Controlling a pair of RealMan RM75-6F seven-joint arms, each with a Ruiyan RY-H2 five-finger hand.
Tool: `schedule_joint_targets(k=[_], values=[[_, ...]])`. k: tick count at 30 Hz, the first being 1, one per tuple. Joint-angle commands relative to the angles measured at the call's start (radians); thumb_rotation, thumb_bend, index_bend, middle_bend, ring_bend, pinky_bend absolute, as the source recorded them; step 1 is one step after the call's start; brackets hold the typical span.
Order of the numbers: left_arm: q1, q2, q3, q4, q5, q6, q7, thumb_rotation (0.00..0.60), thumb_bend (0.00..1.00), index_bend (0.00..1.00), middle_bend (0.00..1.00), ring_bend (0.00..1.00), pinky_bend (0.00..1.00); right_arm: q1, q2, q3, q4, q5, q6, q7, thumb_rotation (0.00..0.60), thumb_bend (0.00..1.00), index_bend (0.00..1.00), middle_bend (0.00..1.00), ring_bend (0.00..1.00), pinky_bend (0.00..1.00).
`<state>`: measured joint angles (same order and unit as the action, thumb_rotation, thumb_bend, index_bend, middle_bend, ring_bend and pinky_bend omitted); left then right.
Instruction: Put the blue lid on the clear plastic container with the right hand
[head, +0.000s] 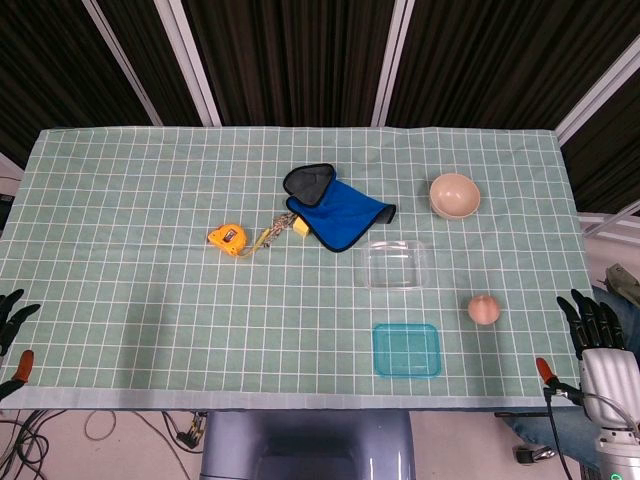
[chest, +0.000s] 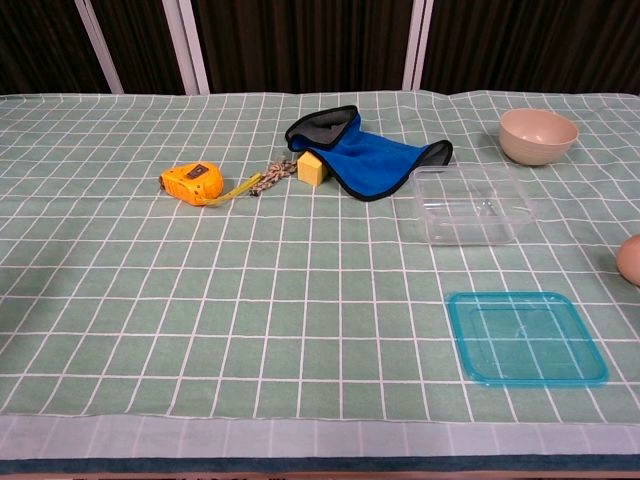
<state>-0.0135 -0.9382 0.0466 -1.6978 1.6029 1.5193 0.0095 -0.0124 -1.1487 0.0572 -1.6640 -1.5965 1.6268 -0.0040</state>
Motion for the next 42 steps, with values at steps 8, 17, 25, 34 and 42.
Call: schedule_joint_targets(k=[8,17,25,34,42], values=[[0.004,0.001,0.002,0.001,0.003,0.006,-0.002,0.600,0.52,0.15,0.00,0.00,0.00,0.003,0.001,-0.002,-0.002,0.001,-0.009,0.001,0.600,0.31,0.08,0.03,0.00,0.00],[0.003,0.001,0.002,-0.003,-0.001,0.001,-0.001,0.600,0.52,0.15,0.00,0.00,0.00,0.004,0.029,-0.016,-0.022,0.001,-0.030,0.026,0.600,0.19,0.05,0.03,0.00,0.00],[0.003,0.008,0.005,-0.013,-0.008,-0.007,-0.021,0.600,0.52,0.15,0.00,0.00,0.00,0.026,0.132,-0.079,-0.105,-0.060,-0.109,0.100,0.600,0.19,0.05,0.03,0.00,0.00],[0.002,0.009,0.008,-0.017,-0.006,-0.015,-0.018,0.600,0.52,0.15,0.00,0.00,0.00,0.207,0.339,-0.066,-0.368,0.041,-0.451,-0.052,0.600,0.14,0.04,0.03,0.00,0.00],[0.001,0.012,0.008,-0.023,-0.015,-0.022,-0.026,0.600,0.52,0.15,0.00,0.00,0.00,0.349,0.256,0.000,-0.485,0.324,-0.611,-0.329,0.600,0.14,0.04,0.03,0.00,0.00]])
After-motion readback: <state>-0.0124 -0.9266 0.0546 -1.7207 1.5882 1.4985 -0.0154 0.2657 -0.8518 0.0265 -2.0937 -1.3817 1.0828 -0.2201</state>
